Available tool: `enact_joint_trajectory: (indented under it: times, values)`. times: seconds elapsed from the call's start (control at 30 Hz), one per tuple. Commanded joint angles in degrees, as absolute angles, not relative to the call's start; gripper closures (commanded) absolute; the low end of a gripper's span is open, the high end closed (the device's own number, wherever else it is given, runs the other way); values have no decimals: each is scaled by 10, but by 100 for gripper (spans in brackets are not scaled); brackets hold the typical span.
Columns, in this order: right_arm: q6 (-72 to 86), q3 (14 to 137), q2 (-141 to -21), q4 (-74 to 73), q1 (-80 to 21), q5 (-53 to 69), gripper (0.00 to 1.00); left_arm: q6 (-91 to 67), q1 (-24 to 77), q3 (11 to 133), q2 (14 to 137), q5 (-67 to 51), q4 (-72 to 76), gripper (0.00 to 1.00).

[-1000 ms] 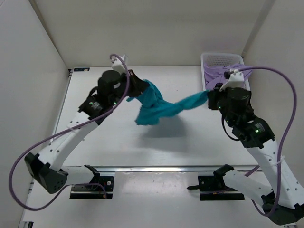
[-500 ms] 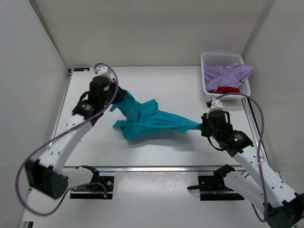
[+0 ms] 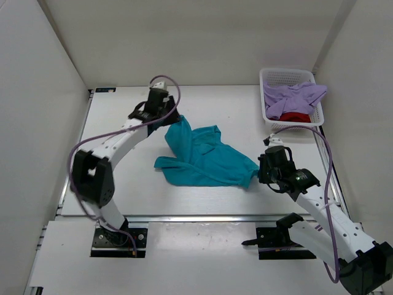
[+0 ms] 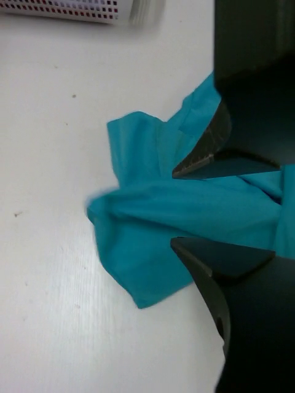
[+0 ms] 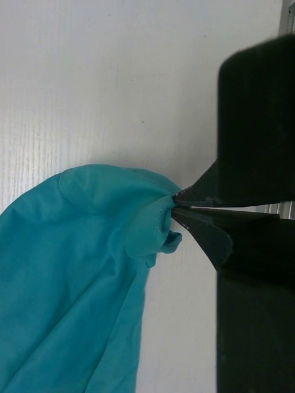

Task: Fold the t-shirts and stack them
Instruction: Flatten out the tshirt

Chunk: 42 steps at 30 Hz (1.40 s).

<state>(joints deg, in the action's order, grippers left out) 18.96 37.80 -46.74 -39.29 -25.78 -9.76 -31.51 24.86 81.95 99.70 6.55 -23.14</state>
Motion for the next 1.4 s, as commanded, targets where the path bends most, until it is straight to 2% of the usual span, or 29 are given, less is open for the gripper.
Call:
enact_joint_trajectory:
  times: [0.0,0.03,0.07,0.2,0.27,0.47,0.63,1.1,1.17,1.23,1.37]
  values:
    - [192,367,-465,-360,-248,-79,100,-332,205,687,824,40,-190,47]
    - [187,365,-461,-357,-241,-77,99,-355,198,599,797,14,-159,55]
    - [186,365,-461,-353,-239,-66,100,-378,180,518,745,2,-147,59]
    - [183,361,-458,-347,-242,-57,100,-446,135,321,628,-54,-95,59]
    - [180,359,-459,-340,-247,-54,100,-470,133,278,607,-68,-68,52]
    - [182,358,-451,-338,-259,-54,99,-543,170,229,639,-60,23,49]
    - [179,352,-449,-334,-259,-50,100,-618,149,163,639,-58,106,45]
    - [188,350,-449,-332,-274,-55,100,-689,133,134,719,-59,246,40]
    - [187,351,-449,-331,-277,-57,100,-694,134,137,727,-55,250,50]
    - [185,352,-451,-333,-276,-60,100,-697,133,136,740,-58,260,66]
    - [185,352,-454,-335,-278,-63,100,-693,123,159,749,-56,251,83]
